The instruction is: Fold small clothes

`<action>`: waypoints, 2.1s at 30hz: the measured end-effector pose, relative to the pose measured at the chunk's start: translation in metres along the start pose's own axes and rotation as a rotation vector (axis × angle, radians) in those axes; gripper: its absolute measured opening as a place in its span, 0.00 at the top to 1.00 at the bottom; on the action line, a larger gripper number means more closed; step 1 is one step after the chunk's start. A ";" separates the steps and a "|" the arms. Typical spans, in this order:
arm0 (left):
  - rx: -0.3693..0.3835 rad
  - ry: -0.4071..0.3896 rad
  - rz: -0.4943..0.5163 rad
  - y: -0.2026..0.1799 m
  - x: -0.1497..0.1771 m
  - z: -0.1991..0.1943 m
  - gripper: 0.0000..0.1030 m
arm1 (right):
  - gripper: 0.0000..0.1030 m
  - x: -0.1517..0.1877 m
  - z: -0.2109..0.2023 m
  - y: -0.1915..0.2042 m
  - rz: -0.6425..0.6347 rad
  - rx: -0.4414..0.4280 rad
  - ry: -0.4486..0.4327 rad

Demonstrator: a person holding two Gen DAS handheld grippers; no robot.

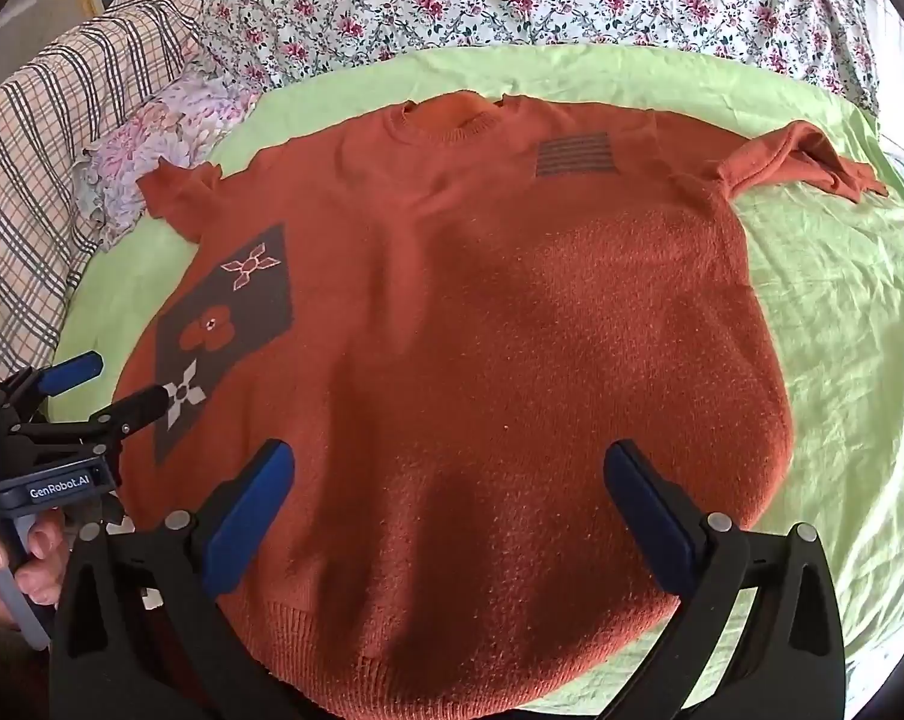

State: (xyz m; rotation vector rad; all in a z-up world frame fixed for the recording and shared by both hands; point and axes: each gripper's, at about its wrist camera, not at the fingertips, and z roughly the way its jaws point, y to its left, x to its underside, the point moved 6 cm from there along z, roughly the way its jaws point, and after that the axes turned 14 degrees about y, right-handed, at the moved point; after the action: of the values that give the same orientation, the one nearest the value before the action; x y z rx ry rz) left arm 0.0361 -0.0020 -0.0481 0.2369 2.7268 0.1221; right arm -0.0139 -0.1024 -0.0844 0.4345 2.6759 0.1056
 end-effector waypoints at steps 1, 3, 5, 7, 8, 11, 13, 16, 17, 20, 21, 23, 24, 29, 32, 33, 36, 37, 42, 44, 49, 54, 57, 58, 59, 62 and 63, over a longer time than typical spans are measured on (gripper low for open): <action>0.000 0.000 0.005 0.000 0.000 0.000 0.06 | 0.00 0.000 0.000 0.001 0.001 -0.001 0.000; -0.004 -0.001 0.005 0.001 0.000 -0.002 0.06 | 0.00 0.000 -0.002 0.001 -0.002 -0.002 -0.001; -0.005 -0.001 0.003 0.001 -0.001 -0.003 0.06 | 0.00 0.000 -0.001 0.002 -0.003 -0.001 -0.002; 0.000 -0.001 0.000 0.001 0.001 -0.003 0.06 | 0.00 0.000 0.000 0.003 -0.003 0.001 0.000; -0.001 -0.001 -0.001 0.000 0.001 -0.003 0.06 | 0.00 0.000 0.000 0.003 -0.003 0.002 0.001; -0.001 -0.004 0.000 0.002 0.001 -0.003 0.06 | 0.00 0.000 0.002 -0.002 -0.004 0.001 0.003; 0.001 -0.003 -0.001 0.002 0.001 -0.003 0.06 | 0.00 0.001 -0.001 0.000 -0.008 -0.001 0.003; 0.005 -0.002 0.001 0.003 0.001 -0.002 0.06 | 0.00 0.001 -0.002 0.006 -0.010 -0.002 -0.001; 0.006 -0.001 0.002 0.004 0.002 -0.003 0.06 | 0.00 0.000 -0.003 0.007 -0.010 -0.005 -0.004; 0.007 -0.002 0.002 0.003 0.001 -0.002 0.06 | 0.00 0.000 -0.003 0.008 -0.009 -0.006 -0.005; 0.009 -0.002 0.001 0.003 0.001 -0.002 0.06 | 0.00 -0.001 -0.003 0.007 -0.011 -0.010 -0.012; 0.012 -0.004 -0.002 0.002 0.001 -0.003 0.06 | 0.00 -0.002 -0.003 0.008 -0.013 -0.010 -0.016; 0.009 -0.004 -0.001 0.002 0.001 -0.003 0.06 | 0.00 -0.002 -0.003 0.008 -0.013 -0.012 -0.018; 0.012 -0.003 0.000 0.002 0.001 -0.002 0.06 | 0.00 -0.002 -0.003 0.009 -0.014 -0.022 -0.034; 0.010 -0.001 0.002 0.001 0.001 -0.002 0.06 | 0.00 -0.002 -0.004 0.010 -0.015 -0.024 -0.034; 0.009 0.001 0.003 0.000 0.001 -0.001 0.06 | 0.00 -0.002 -0.004 0.012 -0.015 -0.026 -0.037; 0.004 0.003 0.009 0.000 0.001 0.000 0.06 | 0.00 -0.001 -0.003 0.012 -0.013 -0.029 -0.031; 0.003 0.005 0.010 0.000 0.000 0.000 0.06 | 0.00 -0.001 -0.004 0.013 -0.012 -0.028 -0.027; 0.011 0.012 0.007 -0.001 0.000 0.002 0.06 | 0.00 0.001 -0.001 0.012 -0.014 0.000 0.013; 0.013 0.021 0.008 -0.001 0.000 0.003 0.06 | 0.00 0.001 -0.001 0.012 -0.013 0.000 0.014; 0.026 0.082 0.012 -0.001 0.000 0.008 0.06 | 0.00 0.000 -0.001 0.012 -0.019 0.007 0.010; 0.048 0.080 0.006 -0.001 -0.004 0.011 0.06 | 0.00 -0.003 0.002 0.010 -0.028 0.053 0.044; 0.064 0.059 -0.001 0.000 -0.010 0.013 0.06 | 0.00 -0.005 0.001 0.009 -0.023 0.053 0.046; 0.081 0.058 -0.009 0.001 -0.012 0.013 0.06 | 0.00 -0.007 0.001 0.007 -0.015 0.035 0.040; 0.108 0.055 -0.017 0.002 -0.015 0.013 0.06 | 0.00 -0.008 0.001 0.005 -0.011 0.034 0.041; 0.146 0.064 -0.047 0.004 -0.022 0.015 0.06 | 0.00 -0.013 0.000 -0.003 0.010 0.020 0.034; 0.153 0.064 -0.052 0.004 -0.025 0.017 0.06 | 0.00 -0.015 0.000 -0.005 0.017 0.016 0.028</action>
State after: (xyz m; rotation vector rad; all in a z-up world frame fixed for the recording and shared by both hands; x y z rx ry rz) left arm 0.0657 -0.0017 -0.0536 0.2080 2.8062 -0.0954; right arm -0.0031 -0.1121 -0.0790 0.4648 2.7026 0.0957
